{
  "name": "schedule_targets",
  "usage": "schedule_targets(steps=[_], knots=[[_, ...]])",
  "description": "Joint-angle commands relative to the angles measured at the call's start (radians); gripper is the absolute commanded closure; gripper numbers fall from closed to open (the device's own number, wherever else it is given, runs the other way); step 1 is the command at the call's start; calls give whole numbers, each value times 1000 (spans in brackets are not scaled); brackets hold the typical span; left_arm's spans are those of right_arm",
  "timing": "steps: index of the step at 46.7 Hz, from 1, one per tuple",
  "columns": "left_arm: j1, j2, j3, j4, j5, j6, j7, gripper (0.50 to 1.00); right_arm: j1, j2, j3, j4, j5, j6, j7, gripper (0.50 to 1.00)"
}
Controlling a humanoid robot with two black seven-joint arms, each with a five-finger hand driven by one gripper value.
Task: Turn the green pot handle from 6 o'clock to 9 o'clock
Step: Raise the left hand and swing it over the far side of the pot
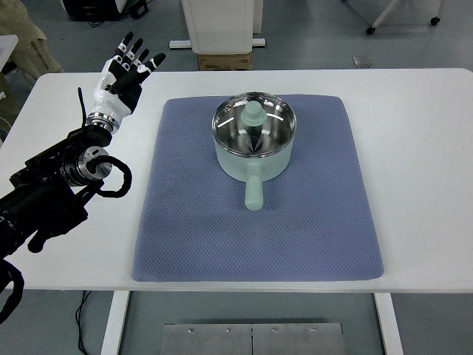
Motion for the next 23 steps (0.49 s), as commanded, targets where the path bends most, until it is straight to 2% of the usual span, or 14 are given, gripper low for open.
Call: schedule_targets(steps=[1, 8, 14, 23], knots=[[-11, 19, 2, -12, 14, 0, -30, 500, -1, 0, 0, 0, 0, 0, 0, 500], [-26, 101, 13, -152, 20, 5, -102, 500, 1, 0, 0, 0, 0, 0, 0, 500], [-83, 196, 131, -264, 22, 3, -102, 500, 1, 0, 0, 0, 0, 0, 0, 500], [-177, 270, 271, -324, 35, 5, -102, 500, -1, 0, 0, 0, 0, 0, 0, 500]])
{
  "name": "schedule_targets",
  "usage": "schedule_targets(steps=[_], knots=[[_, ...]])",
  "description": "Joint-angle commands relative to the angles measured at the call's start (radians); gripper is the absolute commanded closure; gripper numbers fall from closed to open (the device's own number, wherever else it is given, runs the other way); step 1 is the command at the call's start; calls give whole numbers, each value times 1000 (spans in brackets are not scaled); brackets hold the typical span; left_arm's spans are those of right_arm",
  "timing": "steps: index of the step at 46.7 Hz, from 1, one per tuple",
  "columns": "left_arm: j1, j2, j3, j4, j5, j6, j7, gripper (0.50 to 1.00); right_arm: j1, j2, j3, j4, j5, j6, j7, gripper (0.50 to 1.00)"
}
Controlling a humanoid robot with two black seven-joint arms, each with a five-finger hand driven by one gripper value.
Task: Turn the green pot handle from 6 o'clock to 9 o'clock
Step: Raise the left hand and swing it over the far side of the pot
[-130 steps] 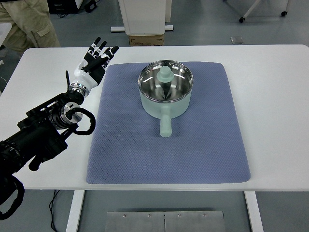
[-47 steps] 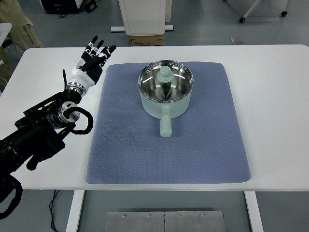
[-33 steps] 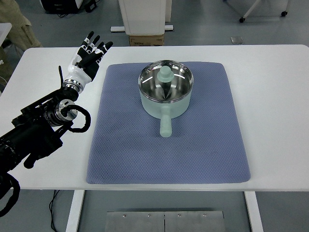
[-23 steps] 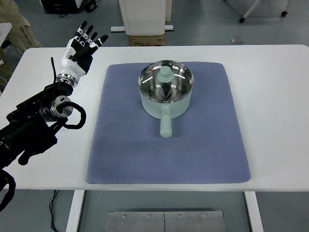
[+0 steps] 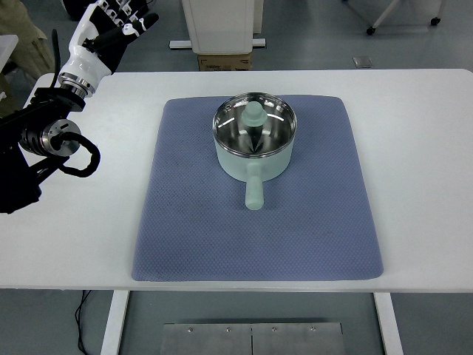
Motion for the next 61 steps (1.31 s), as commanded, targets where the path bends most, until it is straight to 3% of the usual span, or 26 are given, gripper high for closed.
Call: schedule_targets(steps=[1, 16, 25, 47, 55, 61], knots=[[-41, 27, 50, -29, 15, 4, 0, 500, -1, 0, 0, 0, 0, 0, 0, 500], [-148, 70, 183, -141, 134, 78, 0, 500, 0, 0, 0, 0, 0, 0, 0, 500], [-222, 82, 267, -202, 212, 83, 0, 500, -1, 0, 0, 0, 0, 0, 0, 500], [-464, 88, 527, -323, 286, 69, 0, 500, 0, 0, 0, 0, 0, 0, 0, 500], [-555, 79, 648, -322, 289, -15, 0, 500, 0, 0, 0, 0, 0, 0, 0, 500], [-584, 48, 688, -320, 326, -22, 0, 500, 0, 0, 0, 0, 0, 0, 0, 500]])
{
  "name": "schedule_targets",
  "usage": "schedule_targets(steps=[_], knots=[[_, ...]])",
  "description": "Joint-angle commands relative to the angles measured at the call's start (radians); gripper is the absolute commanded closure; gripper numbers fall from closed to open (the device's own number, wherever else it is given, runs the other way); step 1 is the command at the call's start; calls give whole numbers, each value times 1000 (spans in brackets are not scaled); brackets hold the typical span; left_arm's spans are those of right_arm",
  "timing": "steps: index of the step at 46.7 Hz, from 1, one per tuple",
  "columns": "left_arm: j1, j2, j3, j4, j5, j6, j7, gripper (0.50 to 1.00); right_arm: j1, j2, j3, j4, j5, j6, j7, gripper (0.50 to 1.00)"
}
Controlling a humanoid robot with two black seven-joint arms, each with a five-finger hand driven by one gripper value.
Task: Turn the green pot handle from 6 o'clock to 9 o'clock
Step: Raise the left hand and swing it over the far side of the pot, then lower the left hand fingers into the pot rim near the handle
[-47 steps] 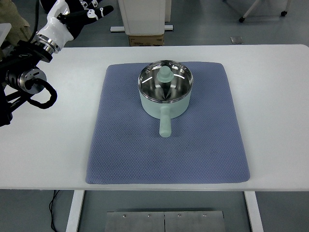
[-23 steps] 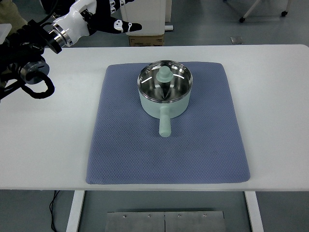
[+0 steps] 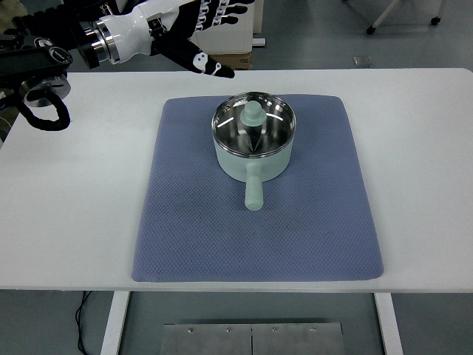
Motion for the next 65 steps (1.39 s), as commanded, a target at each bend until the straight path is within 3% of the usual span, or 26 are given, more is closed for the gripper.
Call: schedule_targets(steps=[1, 49, 65], knots=[[-12, -13, 9, 2, 43, -1, 0, 500, 0, 0, 0, 0, 0, 0, 0, 500], [-158, -183, -2, -44, 577, -7, 0, 500, 0, 0, 0, 0, 0, 0, 0, 500], [-215, -223, -2, -112, 743, -103, 0, 500, 0, 0, 0, 0, 0, 0, 0, 500]])
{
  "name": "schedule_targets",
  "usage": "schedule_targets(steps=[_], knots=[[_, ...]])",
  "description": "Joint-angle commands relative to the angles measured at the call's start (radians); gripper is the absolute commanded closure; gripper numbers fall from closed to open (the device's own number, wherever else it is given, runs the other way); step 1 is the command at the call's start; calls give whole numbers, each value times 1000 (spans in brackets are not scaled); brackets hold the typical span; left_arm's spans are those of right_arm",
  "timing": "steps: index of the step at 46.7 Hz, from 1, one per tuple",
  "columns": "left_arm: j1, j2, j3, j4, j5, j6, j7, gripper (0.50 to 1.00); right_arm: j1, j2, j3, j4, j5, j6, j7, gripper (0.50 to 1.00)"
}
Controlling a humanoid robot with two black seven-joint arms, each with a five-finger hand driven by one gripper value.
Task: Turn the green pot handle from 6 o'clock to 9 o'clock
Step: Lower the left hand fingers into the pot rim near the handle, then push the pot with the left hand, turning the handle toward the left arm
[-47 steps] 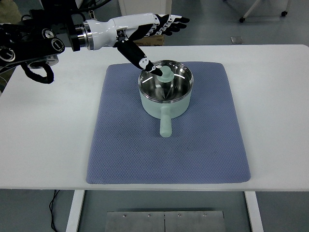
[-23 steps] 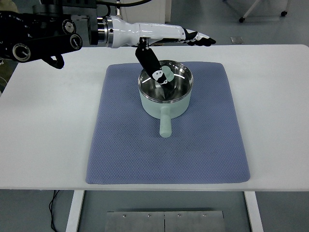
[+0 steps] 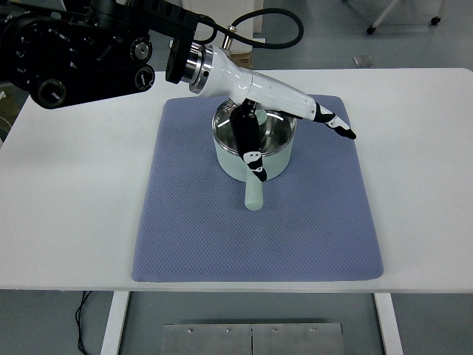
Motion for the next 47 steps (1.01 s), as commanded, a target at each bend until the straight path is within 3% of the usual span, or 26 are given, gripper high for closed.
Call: schedule_targets(steps=[1, 8, 37, 47], knots=[[-7, -15, 1, -4, 31, -17, 0, 500, 1, 0, 0, 0, 0, 0, 0, 500], [-14, -27, 3, -2, 45, -83, 0, 500, 1, 0, 0, 0, 0, 0, 0, 500], [-45, -39, 149, 4, -154, -109, 0, 500, 1, 0, 0, 0, 0, 0, 0, 500], [-51, -62, 162, 5, -35, -109, 0, 500, 1, 0, 0, 0, 0, 0, 0, 500]])
